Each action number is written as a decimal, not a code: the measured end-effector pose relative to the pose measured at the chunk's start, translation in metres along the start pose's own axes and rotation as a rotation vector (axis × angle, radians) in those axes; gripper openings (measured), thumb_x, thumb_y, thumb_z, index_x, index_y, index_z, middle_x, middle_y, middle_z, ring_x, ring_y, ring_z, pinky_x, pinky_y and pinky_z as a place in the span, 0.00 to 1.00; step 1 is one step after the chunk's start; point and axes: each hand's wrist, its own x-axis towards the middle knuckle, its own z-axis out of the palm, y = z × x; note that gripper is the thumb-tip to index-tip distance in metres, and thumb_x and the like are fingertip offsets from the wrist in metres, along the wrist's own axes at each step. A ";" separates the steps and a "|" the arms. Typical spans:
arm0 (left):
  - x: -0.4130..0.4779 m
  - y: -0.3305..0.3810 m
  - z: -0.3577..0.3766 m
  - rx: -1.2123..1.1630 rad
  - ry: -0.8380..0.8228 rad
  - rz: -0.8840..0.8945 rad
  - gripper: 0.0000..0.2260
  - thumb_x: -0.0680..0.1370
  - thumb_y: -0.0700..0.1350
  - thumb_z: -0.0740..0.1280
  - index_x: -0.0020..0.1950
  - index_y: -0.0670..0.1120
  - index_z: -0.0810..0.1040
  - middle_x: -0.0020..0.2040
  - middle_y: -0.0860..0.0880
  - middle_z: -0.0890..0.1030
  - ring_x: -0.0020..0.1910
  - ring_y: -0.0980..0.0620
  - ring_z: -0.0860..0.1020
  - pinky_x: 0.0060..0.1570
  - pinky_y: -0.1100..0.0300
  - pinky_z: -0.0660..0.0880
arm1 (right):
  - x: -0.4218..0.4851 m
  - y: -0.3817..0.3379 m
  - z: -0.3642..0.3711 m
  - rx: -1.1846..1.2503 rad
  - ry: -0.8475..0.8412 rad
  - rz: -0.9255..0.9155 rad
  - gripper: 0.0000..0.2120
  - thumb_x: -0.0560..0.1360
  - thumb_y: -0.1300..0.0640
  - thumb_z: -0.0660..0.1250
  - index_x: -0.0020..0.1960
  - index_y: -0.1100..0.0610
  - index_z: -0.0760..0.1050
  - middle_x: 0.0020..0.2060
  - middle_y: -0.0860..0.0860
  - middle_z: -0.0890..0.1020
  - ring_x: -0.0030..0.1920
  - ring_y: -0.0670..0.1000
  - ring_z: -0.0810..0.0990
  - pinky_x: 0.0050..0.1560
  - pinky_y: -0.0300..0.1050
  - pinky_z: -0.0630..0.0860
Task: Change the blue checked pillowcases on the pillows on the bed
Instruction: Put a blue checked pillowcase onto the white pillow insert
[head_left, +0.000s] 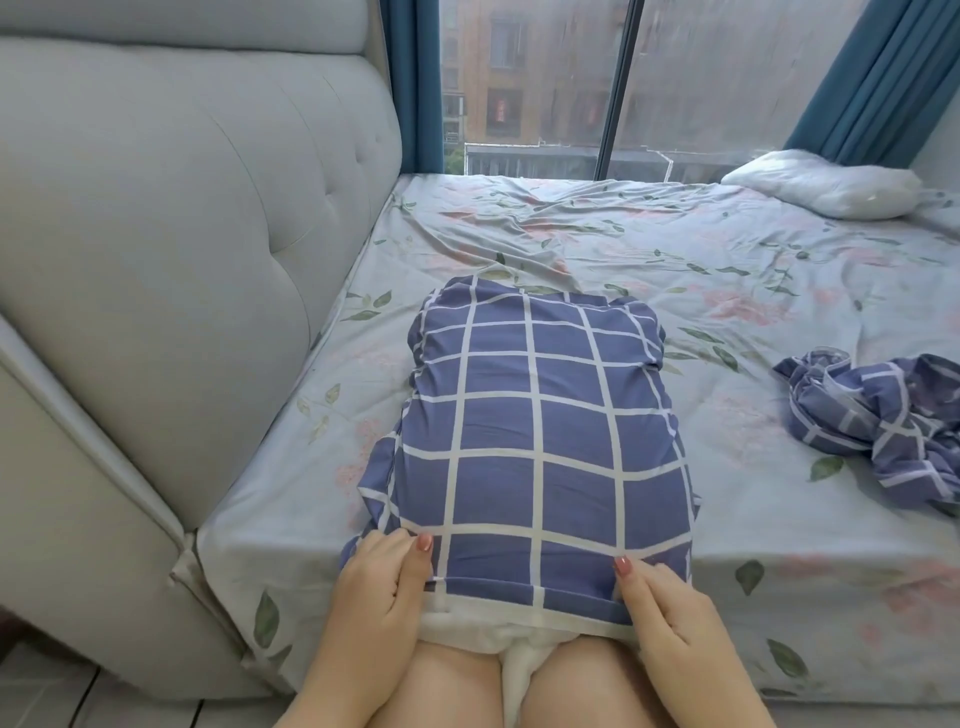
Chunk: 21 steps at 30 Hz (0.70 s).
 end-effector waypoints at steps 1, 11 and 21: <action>0.001 0.001 -0.002 -0.024 0.005 -0.013 0.21 0.81 0.60 0.52 0.31 0.55 0.68 0.33 0.58 0.74 0.38 0.57 0.72 0.40 0.67 0.66 | 0.000 0.001 -0.004 -0.027 -0.001 -0.028 0.18 0.79 0.43 0.56 0.36 0.51 0.71 0.28 0.45 0.74 0.35 0.46 0.73 0.37 0.35 0.66; 0.047 -0.008 -0.016 -0.092 0.126 -0.430 0.20 0.66 0.64 0.66 0.44 0.47 0.77 0.51 0.51 0.73 0.57 0.47 0.73 0.60 0.51 0.70 | 0.050 0.010 -0.025 0.016 0.326 0.386 0.21 0.69 0.41 0.74 0.52 0.56 0.76 0.53 0.55 0.76 0.54 0.54 0.73 0.54 0.48 0.71; 0.118 0.043 0.004 -0.519 -0.019 -0.361 0.35 0.72 0.71 0.54 0.76 0.57 0.66 0.68 0.61 0.73 0.67 0.58 0.71 0.63 0.62 0.69 | 0.120 -0.047 -0.009 0.453 0.074 0.133 0.40 0.67 0.27 0.59 0.74 0.46 0.65 0.67 0.43 0.75 0.63 0.46 0.76 0.59 0.41 0.76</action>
